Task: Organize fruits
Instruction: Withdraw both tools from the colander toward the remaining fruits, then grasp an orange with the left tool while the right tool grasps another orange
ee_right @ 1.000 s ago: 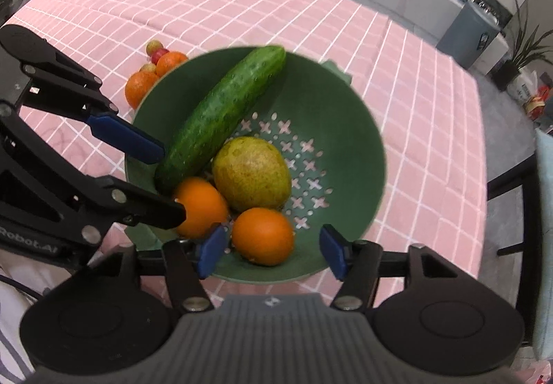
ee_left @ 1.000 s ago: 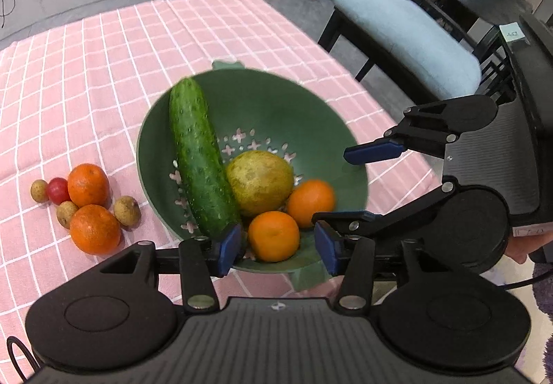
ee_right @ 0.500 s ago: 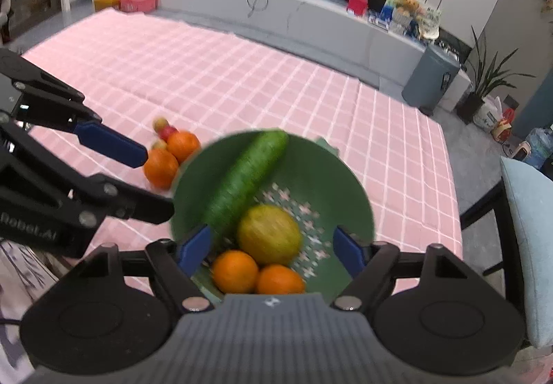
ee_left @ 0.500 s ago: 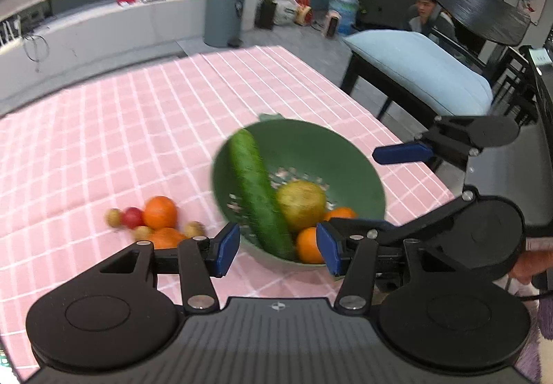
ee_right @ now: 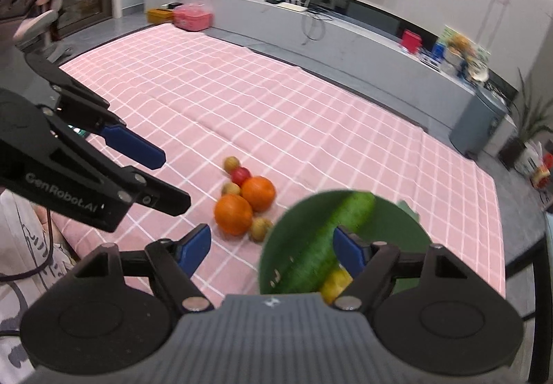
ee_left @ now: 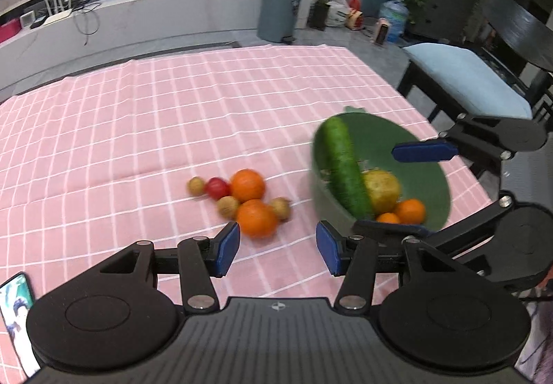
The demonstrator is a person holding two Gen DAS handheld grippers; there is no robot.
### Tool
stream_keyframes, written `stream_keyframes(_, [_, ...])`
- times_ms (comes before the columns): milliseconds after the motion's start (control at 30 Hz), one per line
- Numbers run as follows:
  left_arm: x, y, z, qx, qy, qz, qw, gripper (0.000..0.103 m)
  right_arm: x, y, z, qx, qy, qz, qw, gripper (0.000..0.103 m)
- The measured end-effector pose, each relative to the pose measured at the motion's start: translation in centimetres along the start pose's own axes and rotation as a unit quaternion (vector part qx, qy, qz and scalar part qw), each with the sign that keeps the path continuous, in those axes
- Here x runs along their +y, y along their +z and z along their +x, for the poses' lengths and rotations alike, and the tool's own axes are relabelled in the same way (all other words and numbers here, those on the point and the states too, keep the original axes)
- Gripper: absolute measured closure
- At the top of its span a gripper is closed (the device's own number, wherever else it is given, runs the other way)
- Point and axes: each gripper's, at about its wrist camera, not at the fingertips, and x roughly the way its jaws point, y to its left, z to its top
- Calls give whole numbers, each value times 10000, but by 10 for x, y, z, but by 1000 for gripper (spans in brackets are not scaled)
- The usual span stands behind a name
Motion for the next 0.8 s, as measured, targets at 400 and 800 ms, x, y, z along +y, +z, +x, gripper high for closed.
stream_keyframes(400, [47, -8, 19, 109, -173, -249, 9995, 46, 8, 24, 45, 258, 276, -624, 9973, 40])
stream_keyframes(800, [39, -5, 72, 402, -470, -115, 9980, 46, -5, 39, 87, 549, 242, -1157, 9915, 68])
